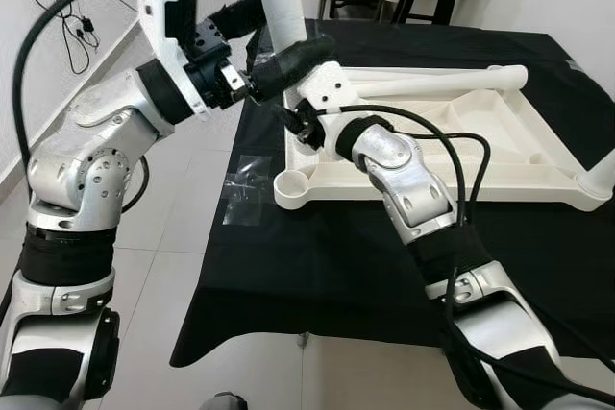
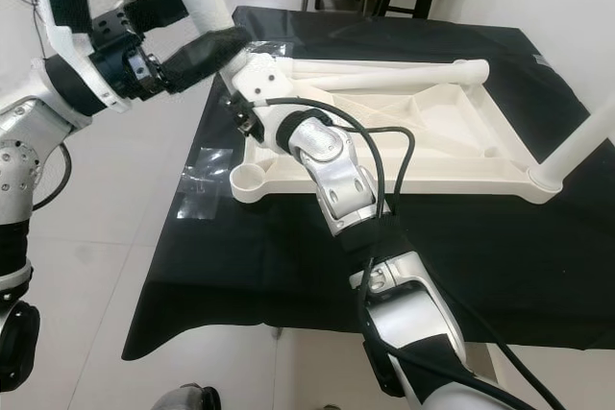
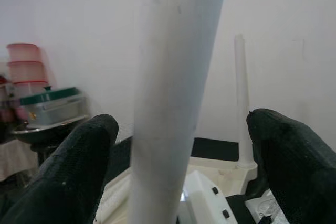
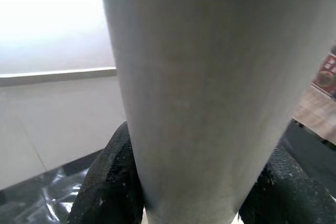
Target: Building children table
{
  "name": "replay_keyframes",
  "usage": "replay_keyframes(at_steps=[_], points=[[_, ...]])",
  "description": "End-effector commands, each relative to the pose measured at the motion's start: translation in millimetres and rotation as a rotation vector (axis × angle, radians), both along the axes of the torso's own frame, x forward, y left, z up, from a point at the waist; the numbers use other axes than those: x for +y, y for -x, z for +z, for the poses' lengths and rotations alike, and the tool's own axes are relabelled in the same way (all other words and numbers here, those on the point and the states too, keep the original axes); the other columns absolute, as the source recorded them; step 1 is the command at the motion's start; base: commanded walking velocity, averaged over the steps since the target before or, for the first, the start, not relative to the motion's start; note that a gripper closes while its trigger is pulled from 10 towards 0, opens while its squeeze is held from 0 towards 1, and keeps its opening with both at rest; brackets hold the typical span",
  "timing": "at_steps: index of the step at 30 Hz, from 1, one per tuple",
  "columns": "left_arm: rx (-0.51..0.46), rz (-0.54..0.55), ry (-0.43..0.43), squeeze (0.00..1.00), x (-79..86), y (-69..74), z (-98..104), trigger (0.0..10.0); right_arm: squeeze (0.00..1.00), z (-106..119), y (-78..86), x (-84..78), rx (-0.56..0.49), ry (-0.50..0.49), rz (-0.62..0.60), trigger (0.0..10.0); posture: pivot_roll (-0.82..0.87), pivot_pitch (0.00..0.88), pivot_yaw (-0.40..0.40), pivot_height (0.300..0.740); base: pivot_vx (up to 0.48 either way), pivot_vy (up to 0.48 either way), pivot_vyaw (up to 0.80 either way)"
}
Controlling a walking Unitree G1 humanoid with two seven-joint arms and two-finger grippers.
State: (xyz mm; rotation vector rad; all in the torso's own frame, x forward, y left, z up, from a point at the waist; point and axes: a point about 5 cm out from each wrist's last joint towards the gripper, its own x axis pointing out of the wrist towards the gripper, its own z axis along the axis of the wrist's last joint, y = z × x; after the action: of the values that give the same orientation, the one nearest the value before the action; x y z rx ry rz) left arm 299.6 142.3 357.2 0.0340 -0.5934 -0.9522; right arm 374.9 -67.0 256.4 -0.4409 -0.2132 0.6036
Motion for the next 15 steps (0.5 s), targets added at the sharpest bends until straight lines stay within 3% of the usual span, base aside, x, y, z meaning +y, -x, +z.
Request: replay_keyframes(at_steps=[1, 7, 9, 10, 11, 12, 14, 15], points=[[-0.004, 0.001, -0.012, 0.0, 1.1, 1.7, -1, 10.0, 0.0, 4, -0.9, -0.4, -0.008, -0.008, -0.006, 10.0, 0.07, 0.045, -0.041, 0.74, 0.0, 0.0, 0.0], [-0.049, 0.089, -0.014, 0.0, 2.8, -4.3, 0, 10.0, 0.0, 2, 7.1, 13.5, -0.023, 0.031, 0.093, 10.0, 0.06, 0.032, -0.046, 0.74, 0.0, 0.0, 0.0], [-0.083, 0.191, -0.002, 0.0, 3.6, -12.4, 3, 10.0, 0.0, -3, 12.6, 23.8, -0.019, 0.058, 0.146, 10.0, 0.06, 0.029, -0.045, 0.74, 0.0, 0.0, 0.0], [-0.091, 0.225, 0.018, 0.0, 4.3, -15.8, 6, 6.4, 0.0, -5, 14.3, 26.9, -0.018, 0.065, 0.158, 10.0, 0.06, 0.029, -0.045, 0.74, 0.0, 0.0, 0.0], [-0.093, 0.243, 0.032, 0.0, 4.9, -17.6, 7, 6.4, 0.0, -6, 15.2, 28.7, -0.018, 0.068, 0.164, 10.0, 0.06, 0.029, -0.045, 0.74, 0.0, 0.0, 0.0], [-0.091, 0.245, 0.044, 0.0, 4.8, -18.6, 7, 4.2, 0.0, -6, 16.4, 30.3, -0.019, 0.071, 0.172, 10.0, 0.06, 0.027, -0.044, 0.74, 0.0, 0.0, 0.0], [-0.088, 0.243, 0.05, 0.0, 4.5, -19.0, 7, 4.2, 0.0, -7, 17.1, 31.2, -0.02, 0.074, 0.177, 10.0, 0.06, 0.026, -0.043, 0.74, 0.0, 0.0, 0.0], [-0.08, 0.238, 0.051, 0.0, 3.7, -20.1, 6, 3.0, 0.0, -7, 18.0, 32.3, -0.021, 0.077, 0.182, 10.0, 0.06, 0.024, -0.042, 0.74, 0.0, 0.0, 0.0]])
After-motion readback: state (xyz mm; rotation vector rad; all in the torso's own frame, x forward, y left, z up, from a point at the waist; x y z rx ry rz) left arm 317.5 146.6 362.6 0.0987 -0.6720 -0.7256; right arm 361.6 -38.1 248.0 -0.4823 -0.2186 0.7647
